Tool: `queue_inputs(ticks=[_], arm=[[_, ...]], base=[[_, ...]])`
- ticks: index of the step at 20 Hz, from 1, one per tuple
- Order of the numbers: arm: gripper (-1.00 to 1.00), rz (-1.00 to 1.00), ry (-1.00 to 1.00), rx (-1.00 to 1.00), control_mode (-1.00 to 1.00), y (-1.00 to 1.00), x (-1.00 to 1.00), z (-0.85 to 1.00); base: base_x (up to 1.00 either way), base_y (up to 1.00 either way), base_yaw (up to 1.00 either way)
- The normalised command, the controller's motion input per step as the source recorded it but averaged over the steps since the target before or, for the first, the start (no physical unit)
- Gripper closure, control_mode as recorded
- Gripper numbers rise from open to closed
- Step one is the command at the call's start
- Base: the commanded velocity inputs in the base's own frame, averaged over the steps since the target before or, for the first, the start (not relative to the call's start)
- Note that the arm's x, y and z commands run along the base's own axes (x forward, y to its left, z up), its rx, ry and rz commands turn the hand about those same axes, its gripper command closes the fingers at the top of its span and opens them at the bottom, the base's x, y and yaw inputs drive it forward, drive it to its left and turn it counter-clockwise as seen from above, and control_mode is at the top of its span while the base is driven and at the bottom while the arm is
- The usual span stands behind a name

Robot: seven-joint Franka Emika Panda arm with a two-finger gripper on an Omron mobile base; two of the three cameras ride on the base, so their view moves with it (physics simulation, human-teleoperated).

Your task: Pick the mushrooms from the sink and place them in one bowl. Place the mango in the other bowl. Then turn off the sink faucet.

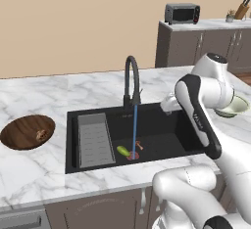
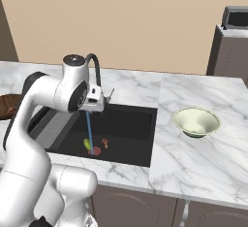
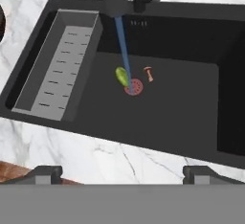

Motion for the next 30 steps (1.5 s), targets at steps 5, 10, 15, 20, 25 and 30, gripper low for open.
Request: queue_inputs(ticks=[5, 10, 15, 20, 25, 30], arm=[[-1.0, 0.11, 0.22, 0.0, -1.0, -0.04, 0.29, -0.6], [-1.0, 0.06, 0.25, 0.0, -1.0, 0.0, 0.26, -0.56], [-1.0, 0.02, 0.2, 0.01, -1.0, -0.01, 0.22, -0.61], [-1.0, 0.0, 0.04, 0.07, -1.0, -0.09, 0.15, -0.47], [-1.0, -0.06, 0.0, 0.09, -1.0, -0.09, 0.14, -0.42], [-1.0, -0.17, 0.0, 0.02, -1.0, 0.0, 0.19, -0.33]], base=[[0.0, 0.0, 0.0], [0.0, 0.0, 0.0], [0.0, 0.0, 0.0], [0.0, 0.0, 0.0], [0.0, 0.0, 0.0], [0.0, 0.0, 0.0]])
